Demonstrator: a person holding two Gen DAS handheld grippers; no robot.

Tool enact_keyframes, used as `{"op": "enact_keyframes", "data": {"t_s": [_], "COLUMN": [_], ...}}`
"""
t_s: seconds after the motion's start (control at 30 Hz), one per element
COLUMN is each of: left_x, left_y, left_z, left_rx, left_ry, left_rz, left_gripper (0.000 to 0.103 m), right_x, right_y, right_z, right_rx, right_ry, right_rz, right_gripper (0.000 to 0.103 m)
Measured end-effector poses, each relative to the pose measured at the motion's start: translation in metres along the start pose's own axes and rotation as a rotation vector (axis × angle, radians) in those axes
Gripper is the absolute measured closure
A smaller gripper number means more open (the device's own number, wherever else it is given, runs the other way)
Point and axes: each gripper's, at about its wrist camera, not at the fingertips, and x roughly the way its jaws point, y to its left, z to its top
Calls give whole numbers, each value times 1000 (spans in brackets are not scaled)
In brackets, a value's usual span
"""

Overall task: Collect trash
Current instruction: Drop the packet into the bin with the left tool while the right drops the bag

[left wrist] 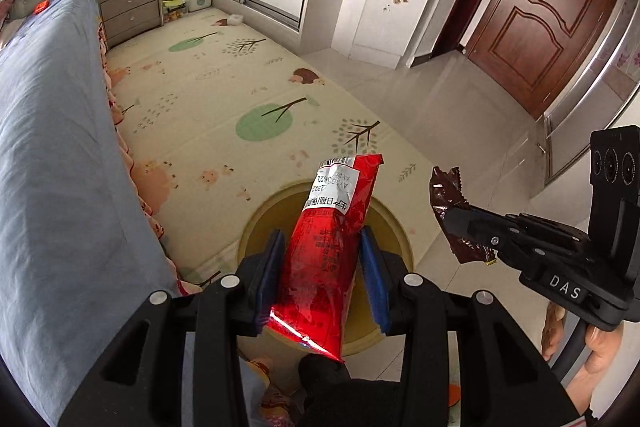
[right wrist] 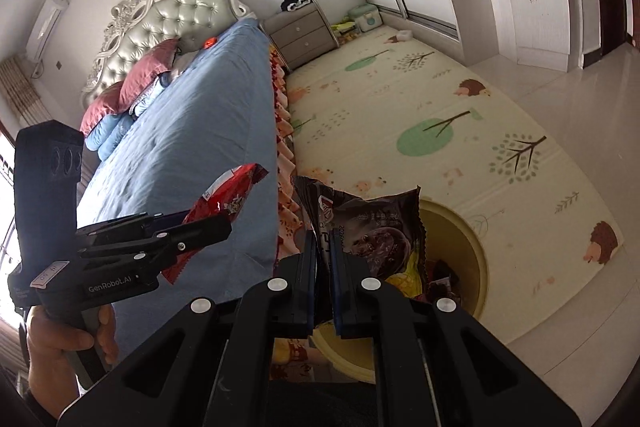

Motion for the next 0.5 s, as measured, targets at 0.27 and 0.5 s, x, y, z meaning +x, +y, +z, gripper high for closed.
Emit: {"op": "enact_keyframes", "data": {"t_s": [0.27,0.5], "left_x": [46,65], "left_y": [3,26], "left_z": [13,14], "left_rx": [-19,-91], "left_ry": [65,79], "left_rz": [-24,-2], "left_gripper": [63,17], "right_x": [30,51], "right_y": [-24,-36], "right_z": [-2,1], "right_rx": [33,90], "right_ry": [54,63], "right_rz": [-13,-33], "right_gripper": [96,40]}}
